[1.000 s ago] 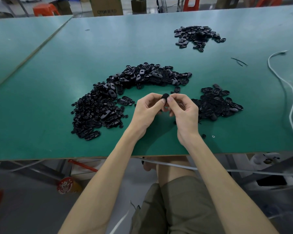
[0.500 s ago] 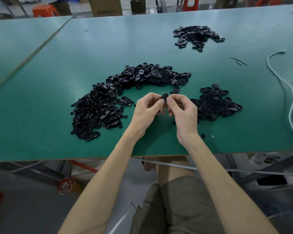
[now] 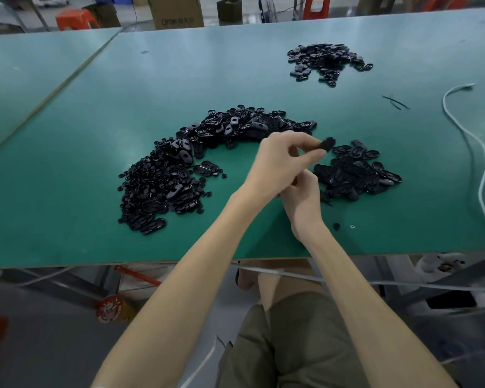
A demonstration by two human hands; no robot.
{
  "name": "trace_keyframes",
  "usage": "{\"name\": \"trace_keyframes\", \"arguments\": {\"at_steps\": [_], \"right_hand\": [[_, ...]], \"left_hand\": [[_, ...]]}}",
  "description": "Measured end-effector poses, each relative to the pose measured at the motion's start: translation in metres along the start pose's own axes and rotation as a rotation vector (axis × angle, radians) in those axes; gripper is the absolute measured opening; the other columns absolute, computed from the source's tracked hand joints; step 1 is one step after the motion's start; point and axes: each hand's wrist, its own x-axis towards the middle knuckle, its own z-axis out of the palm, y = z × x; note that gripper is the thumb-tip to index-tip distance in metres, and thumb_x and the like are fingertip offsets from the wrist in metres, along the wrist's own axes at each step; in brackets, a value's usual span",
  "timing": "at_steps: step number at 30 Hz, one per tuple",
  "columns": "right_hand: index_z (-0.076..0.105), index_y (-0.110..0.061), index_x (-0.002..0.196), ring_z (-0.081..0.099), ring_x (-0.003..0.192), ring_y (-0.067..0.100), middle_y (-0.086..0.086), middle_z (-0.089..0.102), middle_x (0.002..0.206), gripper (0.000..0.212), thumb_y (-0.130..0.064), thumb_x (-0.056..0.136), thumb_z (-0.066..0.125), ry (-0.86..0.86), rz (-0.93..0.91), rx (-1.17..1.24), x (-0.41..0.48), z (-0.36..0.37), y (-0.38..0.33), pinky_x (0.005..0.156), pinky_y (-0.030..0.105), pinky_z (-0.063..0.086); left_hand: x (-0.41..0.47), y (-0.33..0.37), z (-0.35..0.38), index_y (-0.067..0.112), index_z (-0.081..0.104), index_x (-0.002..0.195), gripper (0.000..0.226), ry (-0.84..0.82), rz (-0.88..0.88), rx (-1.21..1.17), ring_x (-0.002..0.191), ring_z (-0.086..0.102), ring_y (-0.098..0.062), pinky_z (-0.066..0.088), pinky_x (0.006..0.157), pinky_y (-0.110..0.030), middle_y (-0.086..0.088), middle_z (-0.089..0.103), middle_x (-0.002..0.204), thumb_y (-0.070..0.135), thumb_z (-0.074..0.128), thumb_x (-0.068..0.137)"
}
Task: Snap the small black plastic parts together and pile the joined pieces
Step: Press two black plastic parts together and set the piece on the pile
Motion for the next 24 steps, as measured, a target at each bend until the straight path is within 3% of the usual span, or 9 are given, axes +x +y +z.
{"name": "trace_keyframes", "arguments": {"at_steps": [3, 5, 9, 12, 15, 18, 24], "right_hand": [[0.059, -0.015, 0.109, 0.059, 0.095, 0.018, 0.003, 0.063, 0.095, 0.025, -0.01, 0.109, 0.034, 0.042, -0.008, 0.13, -0.003, 0.0, -0.005, 0.088, 0.034, 0.047], [0.059, -0.018, 0.111, 0.065, 0.09, 0.013, 0.001, 0.066, 0.095, 0.031, -0.013, 0.112, 0.028, 0.026, 0.038, 0.334, -0.003, -0.004, -0.002, 0.082, 0.027, 0.053], [0.065, -0.012, 0.087, 0.06, 0.079, 0.013, -0.001, 0.068, 0.079, 0.012, -0.005, 0.093, 0.057, -0.008, 0.038, 0.13, -0.003, -0.002, 0.001, 0.069, 0.032, 0.049], [0.072, -0.015, 0.093, 0.061, 0.069, 0.005, -0.01, 0.071, 0.076, 0.011, -0.009, 0.099, 0.065, 0.022, 0.001, 0.048, 0.0, -0.003, 0.006, 0.065, 0.028, 0.05], [0.073, -0.018, 0.098, 0.066, 0.07, 0.005, -0.008, 0.072, 0.08, 0.009, -0.013, 0.1, 0.066, 0.056, -0.001, 0.052, 0.001, -0.002, 0.008, 0.065, 0.025, 0.053], [0.072, -0.018, 0.097, 0.066, 0.067, 0.005, -0.008, 0.071, 0.076, 0.01, -0.013, 0.101, 0.064, 0.066, -0.001, 0.062, 0.002, -0.001, 0.009, 0.063, 0.023, 0.052], [0.071, -0.019, 0.097, 0.067, 0.071, 0.006, -0.005, 0.073, 0.084, 0.011, -0.01, 0.1, 0.064, 0.069, -0.002, 0.059, 0.002, -0.001, 0.009, 0.063, 0.023, 0.052]], "left_hand": [[0.007, 0.007, 0.017, 0.022, 0.082, 0.101, 0.013, -0.104, -0.04, 0.102, 0.08, 0.065, 0.002, 0.051, 0.082, -0.021, 0.016, 0.075, 0.086, 0.026, 0.08, 0.089], [0.007, 0.007, 0.023, 0.022, 0.081, 0.104, 0.014, -0.143, -0.058, 0.12, 0.091, 0.069, -0.001, 0.054, 0.092, -0.027, 0.012, 0.078, 0.094, 0.028, 0.077, 0.092], [0.001, 0.0, 0.011, 0.018, 0.08, 0.102, 0.013, 0.033, -0.068, 0.101, 0.091, 0.068, -0.006, 0.051, 0.087, -0.024, 0.007, 0.077, 0.098, 0.019, 0.068, 0.098], [-0.005, -0.019, -0.015, 0.017, 0.077, 0.104, 0.019, 0.151, -0.14, 0.204, 0.092, 0.064, -0.009, 0.05, 0.09, -0.026, 0.003, 0.073, 0.107, 0.009, 0.061, 0.099], [-0.013, -0.036, -0.04, 0.018, 0.075, 0.109, 0.019, 0.097, -0.198, 0.332, 0.091, 0.062, -0.013, 0.05, 0.098, -0.036, 0.001, 0.068, 0.11, 0.009, 0.063, 0.098], [-0.021, -0.049, -0.05, 0.023, 0.075, 0.111, 0.015, -0.007, -0.218, 0.492, 0.103, 0.06, -0.022, 0.044, 0.103, -0.044, 0.0, 0.065, 0.112, 0.023, 0.069, 0.097], [-0.023, -0.055, -0.046, 0.024, 0.067, 0.108, 0.018, -0.041, -0.233, 0.61, 0.111, 0.048, -0.02, 0.024, 0.093, -0.035, 0.004, 0.062, 0.11, 0.035, 0.072, 0.095]]}}
